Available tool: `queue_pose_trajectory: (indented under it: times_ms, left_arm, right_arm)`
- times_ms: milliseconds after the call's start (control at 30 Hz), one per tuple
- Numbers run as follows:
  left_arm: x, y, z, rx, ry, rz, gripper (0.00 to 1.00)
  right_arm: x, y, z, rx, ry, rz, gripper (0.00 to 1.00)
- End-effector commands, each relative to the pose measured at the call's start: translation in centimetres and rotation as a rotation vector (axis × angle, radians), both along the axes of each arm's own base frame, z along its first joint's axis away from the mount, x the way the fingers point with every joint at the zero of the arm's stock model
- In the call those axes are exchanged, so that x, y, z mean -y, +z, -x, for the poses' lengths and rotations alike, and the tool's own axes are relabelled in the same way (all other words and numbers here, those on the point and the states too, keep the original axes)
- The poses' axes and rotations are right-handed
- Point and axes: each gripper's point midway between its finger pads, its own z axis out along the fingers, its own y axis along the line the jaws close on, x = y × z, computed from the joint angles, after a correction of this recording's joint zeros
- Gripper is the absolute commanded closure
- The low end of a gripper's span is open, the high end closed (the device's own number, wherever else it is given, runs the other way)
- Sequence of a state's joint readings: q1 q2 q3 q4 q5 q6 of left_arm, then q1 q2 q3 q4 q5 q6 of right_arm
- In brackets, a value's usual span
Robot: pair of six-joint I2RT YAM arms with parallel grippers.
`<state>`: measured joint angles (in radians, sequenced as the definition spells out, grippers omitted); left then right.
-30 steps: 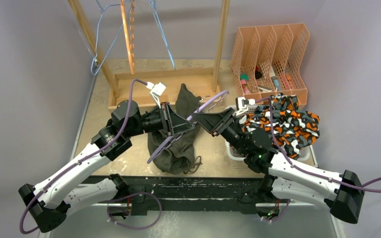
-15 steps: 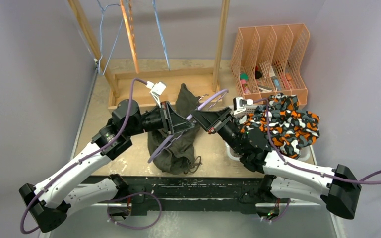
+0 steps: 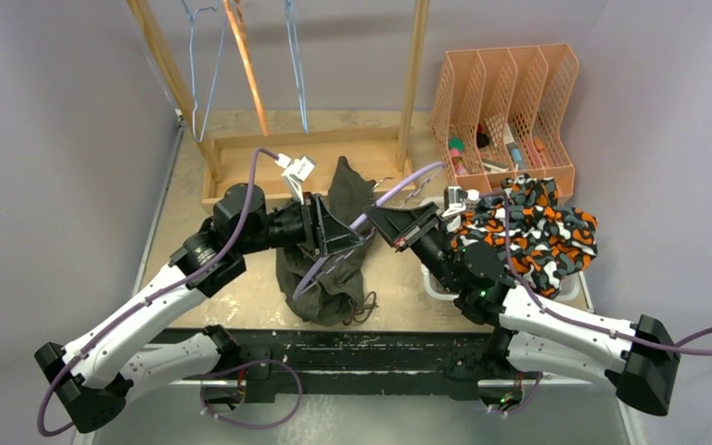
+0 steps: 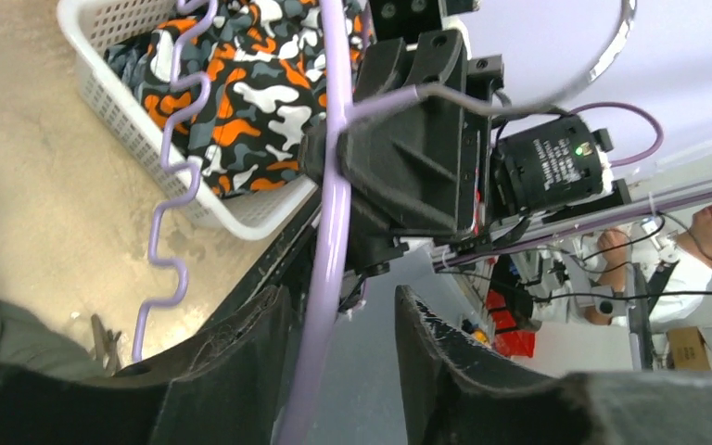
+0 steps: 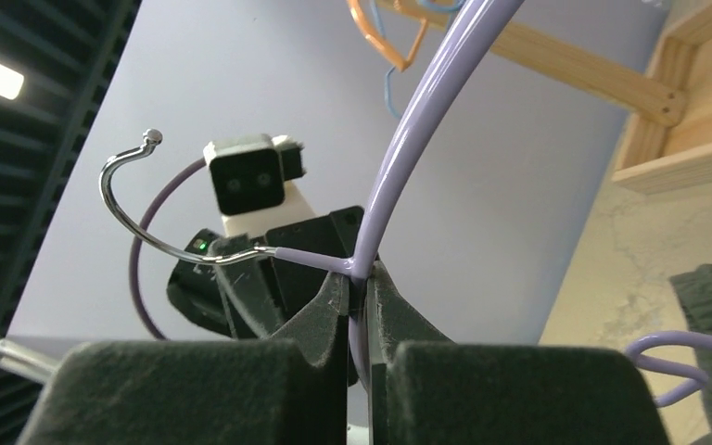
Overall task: Remove the shorts from the hanger
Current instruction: Place the hanger on the clothes rod.
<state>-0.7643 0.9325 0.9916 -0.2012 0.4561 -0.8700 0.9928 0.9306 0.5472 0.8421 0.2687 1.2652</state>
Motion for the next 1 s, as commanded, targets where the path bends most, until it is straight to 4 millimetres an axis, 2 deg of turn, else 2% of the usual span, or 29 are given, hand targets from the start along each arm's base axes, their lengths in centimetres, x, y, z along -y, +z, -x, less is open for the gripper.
queue_pose_trajectory:
  times_ms: [0,33,133,200,333,500,767,967]
  left_arm:
    - [-1.0,0.9,0.9,0.075,-0.030,-0.083,0.47]
    - [-1.6,0.7,1.2,0.098,-0.044,-0.143,0.41]
    - [-5.3,-1.2,0.4,0.172,0.009,-0.425,0.33]
    - [-6.3,-1.4,0.5,0.187,0.020,-0.481,0.31]
    - [-5.6,-1.1,0.7,0.184,0.020,-0.412,0.28]
    - [-3.3,-1.6,-0.1,0.126,-0.003,-0.347,0.26]
    - [-3.1,-4.1,-0.8,0.106,-0.016,-0.417,0.25]
    - [-2.9,-6.5,-0.6,0.060,-0.023,-0.431,0.34]
  right_arm:
    - [2.4,0.7,-1.5,-0.035,-0.138,-0.004,1.00]
    - [2.8,0.8,-1.8,-0.042,-0.160,0.015,1.00]
    - [3.5,1.4,-2.3,-0.065,-0.213,0.081,1.00]
    - [3.9,1.8,-2.6,-0.075,-0.244,0.120,1.00]
    - [4.5,2.9,-2.7,-0.074,-0.266,0.142,1.00]
    - [4.7,2.3,-2.8,-0.127,-0.272,0.147,1.00]
    - [4.9,3.9,-2.2,-0.118,-0.246,0.123,1.00]
    - [4.6,4.2,-1.9,-0.118,-0.222,0.114,1.00]
